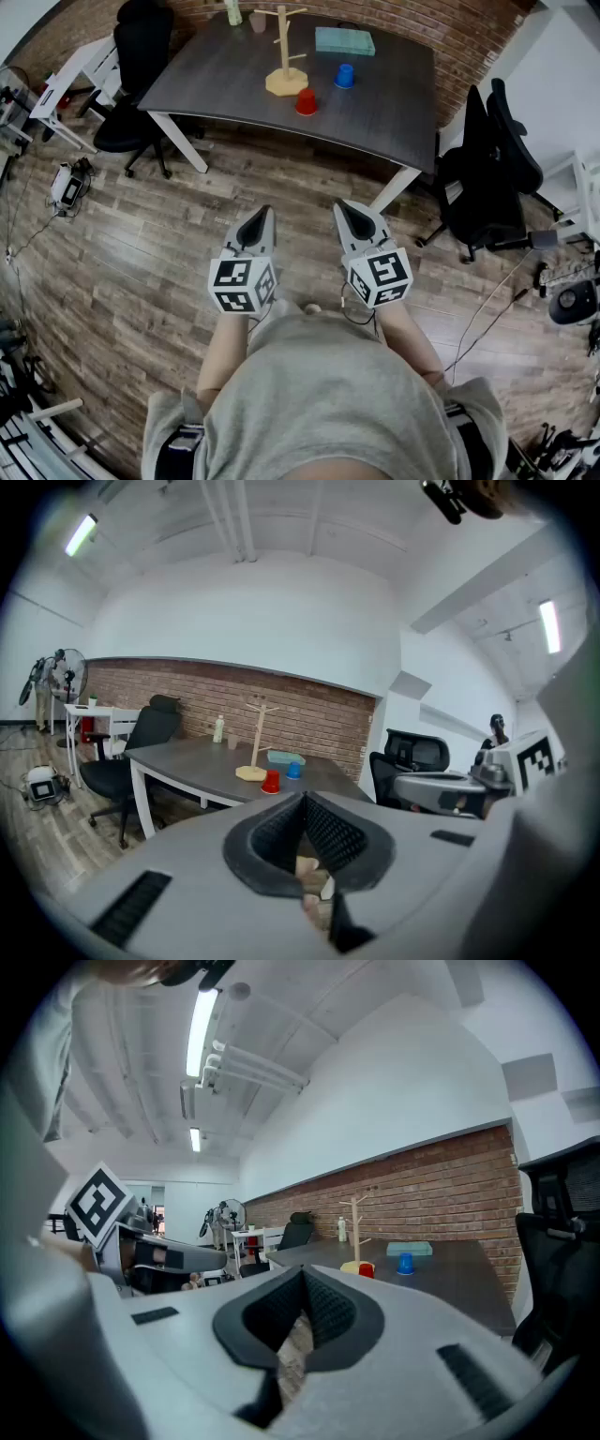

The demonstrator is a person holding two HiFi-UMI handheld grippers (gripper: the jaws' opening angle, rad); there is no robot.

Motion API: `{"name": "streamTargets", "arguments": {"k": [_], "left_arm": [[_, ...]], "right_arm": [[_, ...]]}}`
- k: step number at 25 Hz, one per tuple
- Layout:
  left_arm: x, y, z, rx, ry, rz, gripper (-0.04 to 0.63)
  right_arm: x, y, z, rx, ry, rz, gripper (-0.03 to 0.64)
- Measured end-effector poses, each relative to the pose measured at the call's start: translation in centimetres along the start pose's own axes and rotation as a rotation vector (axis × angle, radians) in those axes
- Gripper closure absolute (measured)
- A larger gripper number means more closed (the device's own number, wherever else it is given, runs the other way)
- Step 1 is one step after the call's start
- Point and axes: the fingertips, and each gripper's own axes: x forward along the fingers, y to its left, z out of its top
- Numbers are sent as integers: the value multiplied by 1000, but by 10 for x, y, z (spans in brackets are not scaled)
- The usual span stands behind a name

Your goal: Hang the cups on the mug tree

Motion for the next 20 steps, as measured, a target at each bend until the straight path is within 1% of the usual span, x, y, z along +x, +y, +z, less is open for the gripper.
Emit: {"name": "streamTargets", "arguments": {"k": [4, 9, 13, 20], "left_arm": [[-18, -13, 1, 4, -20, 10, 586], [-29, -23, -5, 10, -15, 12, 586], [-33, -28, -8, 19, -12, 11, 586], [-31, -33, -8, 17, -22, 32, 583]], "right_arm": [[-23, 11, 4, -12, -11, 16, 621], [-35, 18, 3, -7, -14, 26, 621], [-39, 20, 0, -10, 3, 35, 621], [-42, 14, -7, 2, 21, 38, 620]]}}
